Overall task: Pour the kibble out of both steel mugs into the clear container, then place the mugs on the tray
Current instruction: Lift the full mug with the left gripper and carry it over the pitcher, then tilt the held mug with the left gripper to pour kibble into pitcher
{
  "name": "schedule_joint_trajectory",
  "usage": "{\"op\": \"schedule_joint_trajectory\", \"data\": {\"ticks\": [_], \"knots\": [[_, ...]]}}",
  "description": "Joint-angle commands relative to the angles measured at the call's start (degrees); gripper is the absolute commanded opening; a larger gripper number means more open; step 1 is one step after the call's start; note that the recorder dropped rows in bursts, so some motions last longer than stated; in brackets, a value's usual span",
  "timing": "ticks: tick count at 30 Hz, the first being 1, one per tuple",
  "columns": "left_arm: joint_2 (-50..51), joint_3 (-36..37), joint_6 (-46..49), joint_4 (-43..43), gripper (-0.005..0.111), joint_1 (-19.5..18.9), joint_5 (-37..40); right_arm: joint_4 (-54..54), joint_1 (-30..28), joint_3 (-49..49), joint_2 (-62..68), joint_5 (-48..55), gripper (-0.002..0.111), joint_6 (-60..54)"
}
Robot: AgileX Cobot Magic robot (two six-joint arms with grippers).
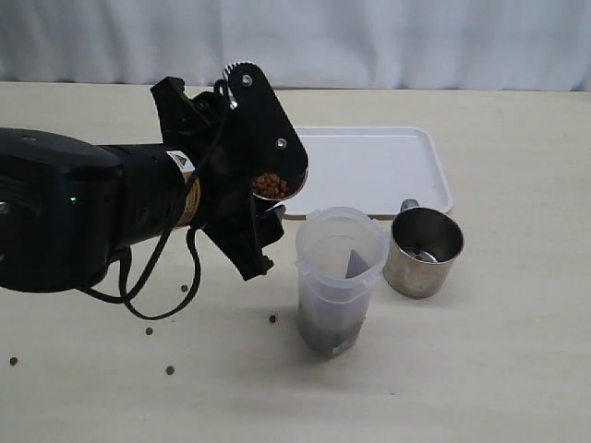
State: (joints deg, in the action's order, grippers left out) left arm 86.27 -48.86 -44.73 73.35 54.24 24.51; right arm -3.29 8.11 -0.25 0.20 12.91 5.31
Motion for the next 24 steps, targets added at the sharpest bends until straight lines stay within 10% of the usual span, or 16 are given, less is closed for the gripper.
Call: {"op": "schedule_joint_trajectory", "data": {"ticks": [1,7,24], "knots": [[0.00,-1.59,-0.30,1.52,0.000,1.16,0.89,-0.58,-0.27,0.25,-0.20,0.23,0.005,-0.08],[0.08,-3.91,0.28,6.09,0.000,8.40,12.99,-0.58,-0.27,0.25,-0.20,0.23,0.005,-0.08],[4.64,-3.91,3.01,15.97,0.000,11.45,15.90,-0.58,-0.27,0.25,-0.20,0.23,0.005,-0.08]]}}
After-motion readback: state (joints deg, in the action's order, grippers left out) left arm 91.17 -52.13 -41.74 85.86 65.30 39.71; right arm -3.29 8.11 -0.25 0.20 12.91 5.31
